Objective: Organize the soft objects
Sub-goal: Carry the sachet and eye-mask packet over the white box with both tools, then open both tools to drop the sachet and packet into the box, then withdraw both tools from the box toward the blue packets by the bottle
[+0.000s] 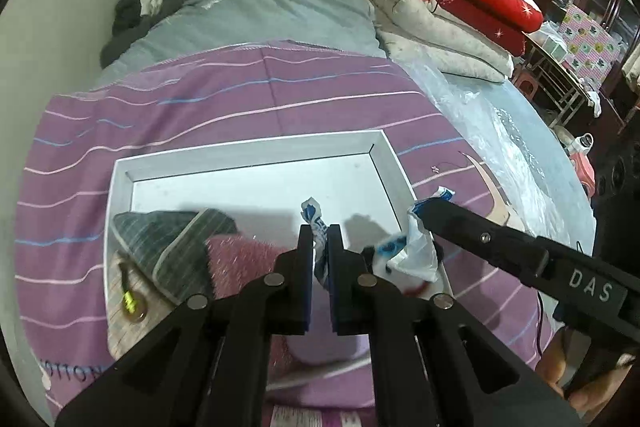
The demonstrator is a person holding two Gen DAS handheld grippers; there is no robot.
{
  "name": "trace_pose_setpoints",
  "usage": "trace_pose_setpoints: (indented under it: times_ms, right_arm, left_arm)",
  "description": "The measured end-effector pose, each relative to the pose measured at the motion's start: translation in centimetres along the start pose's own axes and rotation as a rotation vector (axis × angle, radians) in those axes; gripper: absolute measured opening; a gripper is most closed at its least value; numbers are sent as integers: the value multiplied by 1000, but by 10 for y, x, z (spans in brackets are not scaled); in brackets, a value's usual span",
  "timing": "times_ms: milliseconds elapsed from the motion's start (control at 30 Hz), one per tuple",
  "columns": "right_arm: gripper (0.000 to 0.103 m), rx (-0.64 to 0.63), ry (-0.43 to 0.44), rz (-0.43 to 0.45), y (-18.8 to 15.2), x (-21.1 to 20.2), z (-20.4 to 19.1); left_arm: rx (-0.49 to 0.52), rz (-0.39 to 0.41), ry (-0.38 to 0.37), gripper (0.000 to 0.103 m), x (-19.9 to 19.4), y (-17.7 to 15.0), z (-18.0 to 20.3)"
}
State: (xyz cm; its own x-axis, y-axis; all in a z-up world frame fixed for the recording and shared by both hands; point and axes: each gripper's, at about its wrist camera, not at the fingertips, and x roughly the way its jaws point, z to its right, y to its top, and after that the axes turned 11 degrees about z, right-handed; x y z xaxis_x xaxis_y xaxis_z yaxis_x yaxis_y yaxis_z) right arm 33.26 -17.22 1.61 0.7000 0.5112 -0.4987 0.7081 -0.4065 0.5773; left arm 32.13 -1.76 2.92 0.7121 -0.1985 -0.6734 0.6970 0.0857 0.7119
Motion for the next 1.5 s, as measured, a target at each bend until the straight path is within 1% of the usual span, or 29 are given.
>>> trace_pose_setpoints:
  times_ms: [200,233,267,300,333,367,400,433,467,533,667,800,833,900,933,967,1033,1067,1100,1133,1200,1300,1367,1467,1500]
  right_arm:
    - [7,28,3,15,5,11,3]
    - [7,29,2,19,6,11,3]
    - [8,26,12,25,6,13,2]
    - [9,22,22,36,6,13,1]
    - [12,22,13,59,6,12,0]
    - [30,24,-3,75,6,11,0]
    - [44,31,-28,87,6,10,0]
    - [65,43,-43,100,7,8,1]
    - [67,50,-49,115,7,6,2]
    - [67,44,-28,133,6,2,2]
    - [67,28,-35,101,5,1,0]
    - [67,9,-47,80,3,-1,-4]
    - [65,5,-44,72,2,-2,-4]
    - [42,15,-34,54,-2,-5,-3]
    - [24,25,-15,35,-3,-5,-2]
    - [15,36,4,5,-5,-5,0]
    - [13,50,26,-39,-10,-3,0]
    - [12,50,24,-58,-13,-1,-1]
    - [12,43,9,-73,-15,1,-4]
    - [12,25,-22,-90,-18,4,-8]
    - [12,-12,-73,-114,-21,9,-16]
    - [12,-44,-134,-163,-27,19,-25]
    - [12,-73,-184,-180,-31,22,-28]
    - [12,-111,-263,-206,-34,31,-32]
    - [12,-112,-275,-214,-35,34,-32]
  left_arm:
    - [-21,-7,-11,8,8,5,-2]
    - [-34,-5,-29,10,9,6,-4]
    - [-53,-10,-47,14,10,6,-6]
    - [-65,-21,-53,37,11,6,-8]
    - [-90,-43,-61,66,13,6,-12]
    - [-104,-41,-83,73,13,6,-13]
    - [-118,-20,-102,73,9,6,-15]
    - [-124,-5,-100,73,6,7,-16]
    - [-120,15,-78,73,2,7,-16]
    - [-91,23,-64,73,-1,7,-14]
    - [-62,17,-47,73,-3,5,-10]
    - [-56,22,-25,73,-6,1,-13]
    - [-58,18,-18,73,-7,-1,-15]
    - [-59,14,4,73,-9,-5,-20]
    - [-61,16,25,73,-11,-7,-23]
    - [-65,20,45,71,-14,-10,-28]
    - [-71,12,57,52,-18,-16,-35]
    - [-78,-2,62,46,-18,-19,-39]
    - [-82,-17,63,34,-17,-22,-41]
    - [-81,-28,60,24,-17,-25,-42]
    - [-69,-30,60,21,-19,-29,-42]
    - [-73,-18,48,21,-24,-30,-44]
    - [-83,-10,41,21,-28,-29,-46]
    - [-81,16,57,21,-36,-28,-50]
    - [-80,23,64,21,-38,-28,-51]
